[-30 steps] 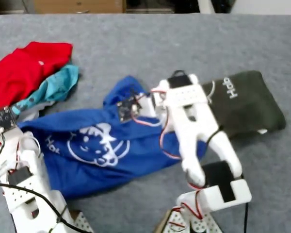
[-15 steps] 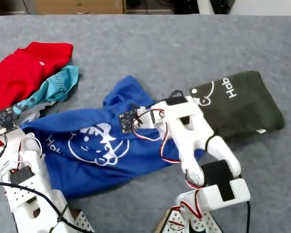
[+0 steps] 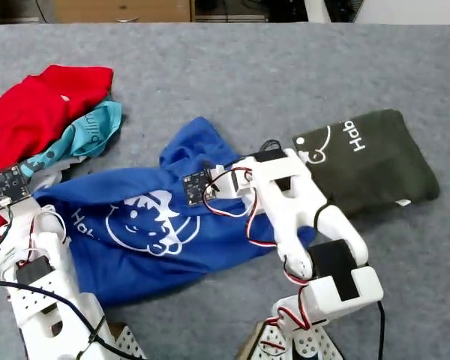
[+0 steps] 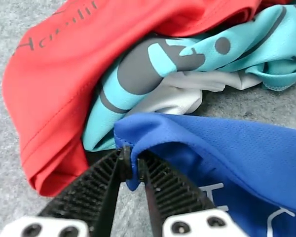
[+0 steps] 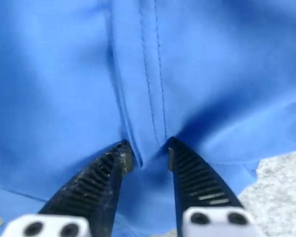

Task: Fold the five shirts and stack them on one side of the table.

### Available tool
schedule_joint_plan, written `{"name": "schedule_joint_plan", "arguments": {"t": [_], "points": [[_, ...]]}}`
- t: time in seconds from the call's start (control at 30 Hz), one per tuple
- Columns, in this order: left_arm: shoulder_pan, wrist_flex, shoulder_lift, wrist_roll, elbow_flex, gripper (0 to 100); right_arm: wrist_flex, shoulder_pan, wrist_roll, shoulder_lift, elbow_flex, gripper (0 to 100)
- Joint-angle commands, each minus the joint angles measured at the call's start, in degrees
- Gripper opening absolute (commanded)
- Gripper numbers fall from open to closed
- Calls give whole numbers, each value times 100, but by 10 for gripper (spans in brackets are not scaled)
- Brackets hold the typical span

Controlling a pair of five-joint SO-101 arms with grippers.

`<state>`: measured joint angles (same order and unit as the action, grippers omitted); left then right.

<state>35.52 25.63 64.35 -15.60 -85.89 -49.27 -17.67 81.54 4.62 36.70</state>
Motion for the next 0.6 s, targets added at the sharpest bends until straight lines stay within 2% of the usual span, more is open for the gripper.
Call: {"name": "schedule_joint_plan", "arguments": {"t": [0.0, 0.07, 0.27, 0.57], "points": [[-35, -79, 84, 35, 18, 19, 53, -13, -62, 31, -84, 133], [-35, -79, 84, 35, 18, 19, 53, -13, -62, 31, -84, 126], [-35, -79, 84, 35, 18, 19, 53, -4, -62, 22, -92, 3], [-35, -79, 84, 35, 18, 19, 9, 242, -62, -4, -382, 22]]}}
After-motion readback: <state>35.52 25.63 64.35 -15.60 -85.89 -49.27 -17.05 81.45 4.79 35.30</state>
